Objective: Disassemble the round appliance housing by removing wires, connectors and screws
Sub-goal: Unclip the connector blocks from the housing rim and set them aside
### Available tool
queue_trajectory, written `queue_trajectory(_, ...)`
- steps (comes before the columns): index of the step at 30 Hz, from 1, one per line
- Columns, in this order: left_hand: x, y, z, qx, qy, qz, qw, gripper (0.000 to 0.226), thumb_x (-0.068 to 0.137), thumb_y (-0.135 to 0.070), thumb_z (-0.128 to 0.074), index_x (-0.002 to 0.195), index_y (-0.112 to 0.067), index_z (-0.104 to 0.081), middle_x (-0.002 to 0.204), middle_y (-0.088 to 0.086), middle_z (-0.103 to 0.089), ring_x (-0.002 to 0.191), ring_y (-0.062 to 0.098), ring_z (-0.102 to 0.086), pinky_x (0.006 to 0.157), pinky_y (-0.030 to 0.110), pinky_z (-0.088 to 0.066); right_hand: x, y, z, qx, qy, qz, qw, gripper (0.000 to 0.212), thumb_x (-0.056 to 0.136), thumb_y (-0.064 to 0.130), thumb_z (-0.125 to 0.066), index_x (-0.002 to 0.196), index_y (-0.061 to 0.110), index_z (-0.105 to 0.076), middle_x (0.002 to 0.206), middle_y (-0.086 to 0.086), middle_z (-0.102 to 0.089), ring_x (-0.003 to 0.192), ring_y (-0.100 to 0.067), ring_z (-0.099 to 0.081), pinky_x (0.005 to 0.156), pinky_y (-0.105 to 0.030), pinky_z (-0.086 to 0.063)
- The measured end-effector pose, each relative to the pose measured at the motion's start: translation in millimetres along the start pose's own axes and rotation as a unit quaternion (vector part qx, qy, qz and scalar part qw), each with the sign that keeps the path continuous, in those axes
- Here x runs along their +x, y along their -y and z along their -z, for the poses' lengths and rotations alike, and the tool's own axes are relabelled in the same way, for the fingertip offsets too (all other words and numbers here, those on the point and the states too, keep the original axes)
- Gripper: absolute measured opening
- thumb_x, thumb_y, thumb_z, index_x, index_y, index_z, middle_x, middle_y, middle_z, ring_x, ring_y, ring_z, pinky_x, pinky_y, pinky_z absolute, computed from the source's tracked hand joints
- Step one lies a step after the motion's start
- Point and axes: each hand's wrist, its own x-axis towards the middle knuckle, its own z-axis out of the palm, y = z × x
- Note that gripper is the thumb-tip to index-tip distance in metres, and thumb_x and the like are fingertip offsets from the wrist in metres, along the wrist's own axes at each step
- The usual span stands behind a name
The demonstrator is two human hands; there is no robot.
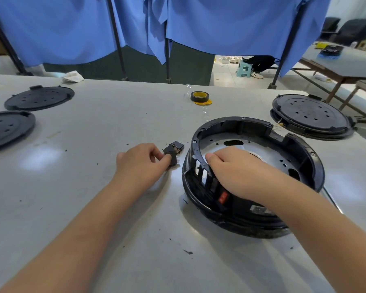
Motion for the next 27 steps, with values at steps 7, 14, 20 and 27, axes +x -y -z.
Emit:
queue_trajectory(7, 2.0, 0.9, -0.4, 0.028, -0.092, -0.033, 0.995, 0.021, 0.085, -0.041, -0.057, 0.071, -0.026, -0.052, 0.072, -0.009, -0.050, 0.075, 0.018, -0.052, 0.076, 0.032, -0.025, 1.5, -1.2, -0.5, -0.002, 0.002, 0.004, 1.000, 0.046, 0.101, 0.039, -0.028, 0.062, 0.017, -0.034, 0.054, 0.001, -0.035, 0.049, -0.014, -0.035, 0.046, -0.026, -0.028)
queue_trajectory(14, -18.5, -27.1, 14.3, -0.110, -0.106, -0.196, 0.969, 0.014, 0.085, -0.024, -0.063, 0.075, -0.018, -0.056, 0.070, -0.007, -0.054, 0.065, 0.009, -0.050, 0.069, 0.029, -0.038, 7.3, -14.1, 7.4, 0.001, 0.005, 0.043, 0.999, 0.047, 0.098, 0.045, -0.036, 0.061, 0.016, -0.042, 0.057, 0.002, -0.044, 0.053, -0.016, -0.043, 0.056, -0.031, -0.037)
queue_trajectory(20, -46.3, -52.2, 26.5, -0.149, -0.022, -0.319, 0.936, 0.016, 0.081, -0.028, -0.060, 0.070, -0.016, -0.057, 0.065, -0.008, -0.054, 0.066, 0.013, -0.051, 0.063, 0.025, -0.041, 0.2, -30.5, 28.8, 0.060, 0.006, 0.072, 0.996, 0.031, 0.094, 0.040, -0.048, 0.074, 0.023, -0.065, 0.062, 0.010, -0.066, 0.057, -0.002, -0.059, 0.063, -0.028, -0.049)
queue_trajectory(27, -64.9, -64.0, 29.3, -0.105, 0.050, -0.392, 0.913, 0.028, 0.076, -0.040, -0.065, 0.066, -0.015, -0.057, 0.062, -0.007, -0.054, 0.063, 0.015, -0.049, 0.060, 0.030, -0.041, -19.9, -48.5, 31.6, 0.101, 0.023, 0.132, 0.986, 0.020, 0.086, 0.038, -0.058, 0.076, 0.022, -0.066, 0.069, -0.001, -0.065, 0.062, -0.013, -0.058, 0.065, -0.034, -0.049)
